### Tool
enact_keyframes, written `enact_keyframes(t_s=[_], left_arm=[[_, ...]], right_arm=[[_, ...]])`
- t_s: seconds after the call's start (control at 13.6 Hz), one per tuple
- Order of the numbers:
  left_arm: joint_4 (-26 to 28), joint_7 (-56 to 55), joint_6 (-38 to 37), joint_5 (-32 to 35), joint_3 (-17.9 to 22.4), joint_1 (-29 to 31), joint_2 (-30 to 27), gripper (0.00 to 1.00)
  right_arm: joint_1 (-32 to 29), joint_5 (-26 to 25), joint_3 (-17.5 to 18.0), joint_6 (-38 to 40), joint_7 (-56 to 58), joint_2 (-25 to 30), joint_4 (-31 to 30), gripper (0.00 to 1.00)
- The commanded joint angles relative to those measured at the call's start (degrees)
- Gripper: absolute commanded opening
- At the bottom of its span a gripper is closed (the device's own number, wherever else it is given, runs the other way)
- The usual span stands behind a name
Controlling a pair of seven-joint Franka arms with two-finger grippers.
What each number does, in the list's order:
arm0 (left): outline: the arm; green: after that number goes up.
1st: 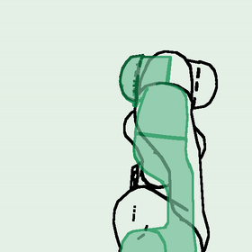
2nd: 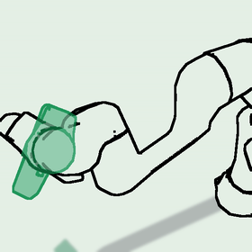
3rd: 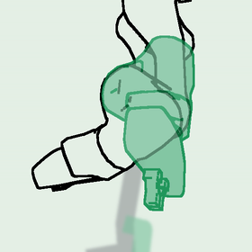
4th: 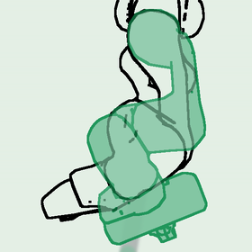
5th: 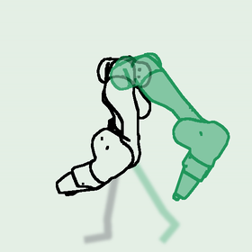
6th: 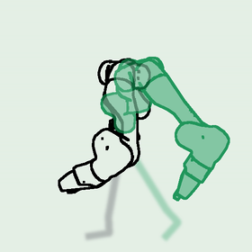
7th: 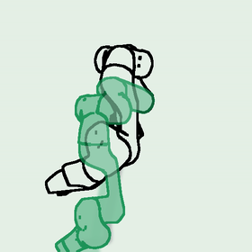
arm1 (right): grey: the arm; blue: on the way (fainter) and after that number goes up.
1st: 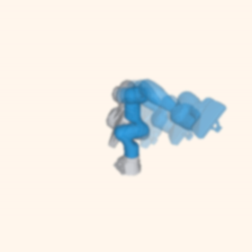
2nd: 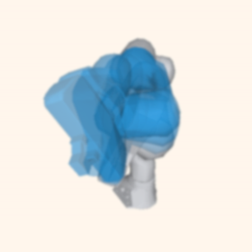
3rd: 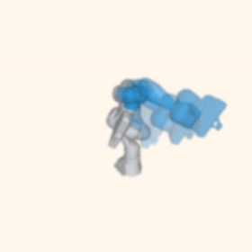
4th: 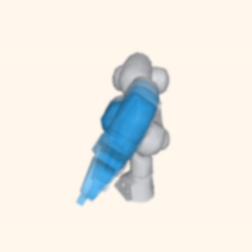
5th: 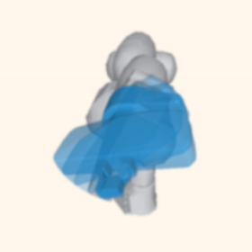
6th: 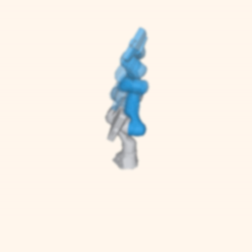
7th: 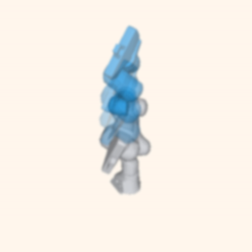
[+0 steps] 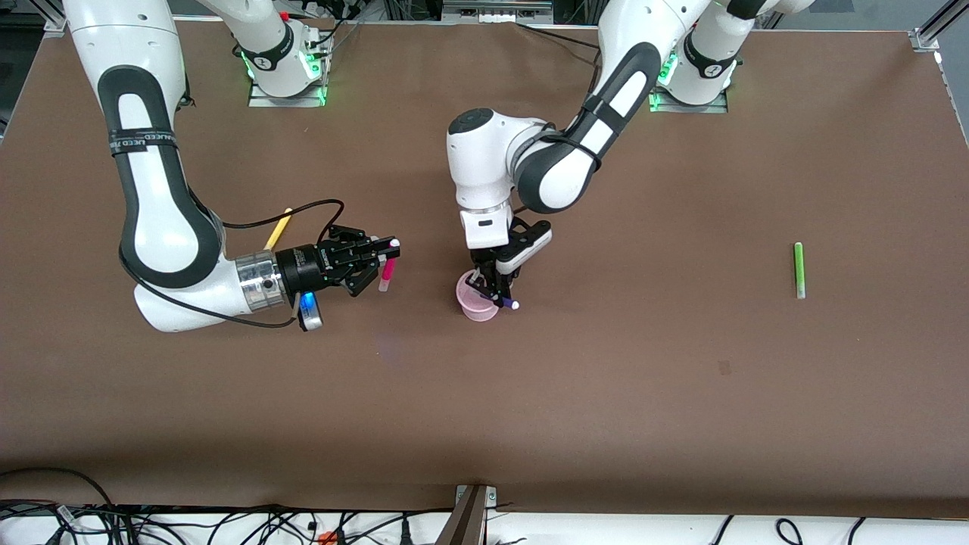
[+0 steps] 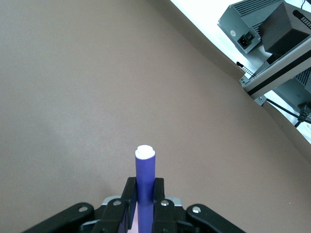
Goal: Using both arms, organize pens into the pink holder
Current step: 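Lift the purple marker with the left gripper while the right gripper lifts the pink marker, then drop the purple marker into the pink cup with the left gripper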
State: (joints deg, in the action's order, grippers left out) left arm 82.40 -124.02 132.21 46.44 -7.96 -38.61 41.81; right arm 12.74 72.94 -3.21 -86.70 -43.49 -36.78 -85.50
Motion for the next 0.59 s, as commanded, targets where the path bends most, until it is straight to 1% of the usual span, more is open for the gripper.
enact_keyframes(t_s=[0.0, 0.22, 0.37, 0.51], left_arm=[[-3.0, -1.6, -1.3, 2.0, 0.8, -1.2, 2.0, 0.0], [-3.5, -1.7, -1.3, 1.4, 0.8, -1.2, 2.2, 0.01], [-3.5, -2.1, -1.3, 1.0, 0.8, -1.2, 2.2, 0.19], [-3.7, -2.8, -1.3, 1.0, 0.8, -1.2, 2.1, 0.47]], right_arm=[[-0.6, 1.4, 0.4, 0.9, 0.6, 0.1, -0.2, 0.0], [-0.7, 1.4, 0.4, 0.9, 0.7, 0.1, -0.2, 0.0], [-1.3, 1.5, 0.4, 1.0, 0.7, 0.0, -0.1, 0.0], [-1.4, 1.5, 0.4, 1.0, 0.8, -0.1, -0.1, 0.0]])
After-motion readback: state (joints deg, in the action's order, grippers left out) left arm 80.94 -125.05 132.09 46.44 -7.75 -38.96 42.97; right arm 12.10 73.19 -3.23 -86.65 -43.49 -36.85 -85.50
